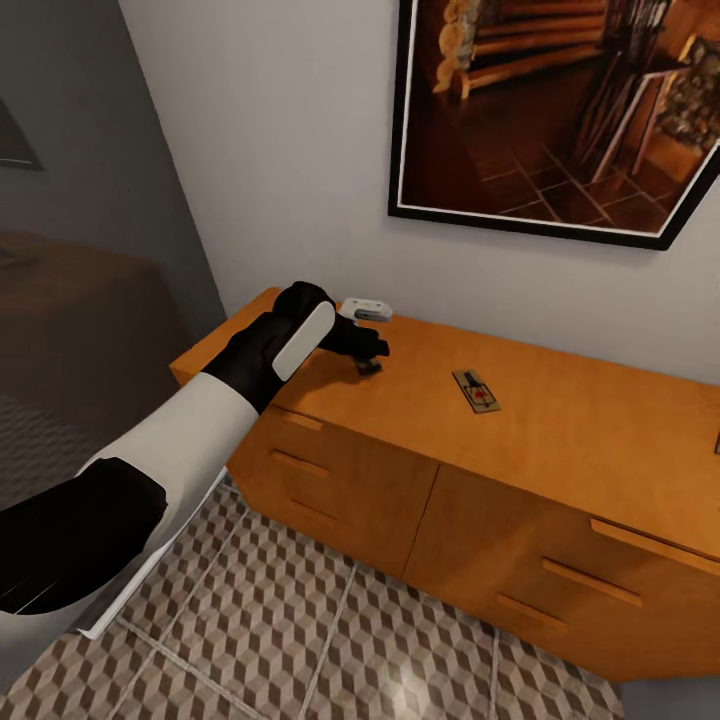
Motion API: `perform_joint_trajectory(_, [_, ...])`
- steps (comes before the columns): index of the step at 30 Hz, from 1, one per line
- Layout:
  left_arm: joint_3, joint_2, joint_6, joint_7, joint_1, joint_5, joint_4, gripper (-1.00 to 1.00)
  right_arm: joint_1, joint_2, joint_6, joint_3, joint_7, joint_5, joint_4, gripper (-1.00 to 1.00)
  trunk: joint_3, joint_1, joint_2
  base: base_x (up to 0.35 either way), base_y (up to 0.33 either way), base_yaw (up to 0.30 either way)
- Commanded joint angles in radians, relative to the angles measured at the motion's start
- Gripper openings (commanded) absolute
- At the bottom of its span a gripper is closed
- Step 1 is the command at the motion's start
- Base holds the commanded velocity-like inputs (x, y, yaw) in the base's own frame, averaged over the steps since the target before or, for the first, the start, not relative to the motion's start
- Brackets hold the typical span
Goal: Take the four mousetraps from the cabinet in the bathroom and place them on the bathroom floor. Make sure all four end up on the same floor surface, and ensure that at least two of them are either under or directly next to the same bathroom sink.
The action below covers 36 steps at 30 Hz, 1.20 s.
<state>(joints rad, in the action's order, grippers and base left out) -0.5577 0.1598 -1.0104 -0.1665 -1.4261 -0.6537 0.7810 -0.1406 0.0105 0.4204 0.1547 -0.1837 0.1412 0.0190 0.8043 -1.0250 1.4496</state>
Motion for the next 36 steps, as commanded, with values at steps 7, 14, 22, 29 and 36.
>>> perform_joint_trajectory(7, [-0.002,-0.001,-0.002,-0.010,-0.001,-0.011,0.001,1.00,0.000,-0.002,0.003,0.008,-0.006,0.014,-0.001,-1.00,0.001,0.000,0.000,-0.001,0.000,0.000])
perform_joint_trajectory(14, [-0.002,0.000,-0.002,-0.010,-0.001,-0.011,0.002,1.00,0.000,-0.003,0.003,0.008,-0.006,0.014,-0.001,-1.00,0.001,0.000,0.000,0.060,0.000,0.000])
perform_joint_trajectory(22, [-0.001,-0.001,-0.002,-0.010,-0.001,-0.011,0.001,1.00,0.000,-0.003,0.003,0.008,-0.006,0.014,-0.001,-1.00,0.001,0.000,0.000,0.012,0.000,0.000])
perform_joint_trajectory(29, [-0.002,-0.001,-0.002,-0.010,-0.001,-0.012,0.001,1.00,0.000,-0.003,0.003,0.008,-0.006,0.014,-0.001,-1.00,0.001,0.000,0.000,0.001,0.000,0.000])
perform_joint_trajectory(36, [-0.002,-0.001,-0.002,-0.010,-0.001,-0.011,0.001,1.00,0.000,-0.004,0.003,0.008,-0.006,0.014,-0.001,-1.00,0.005,0.000,0.000,0.000,0.000,0.000])
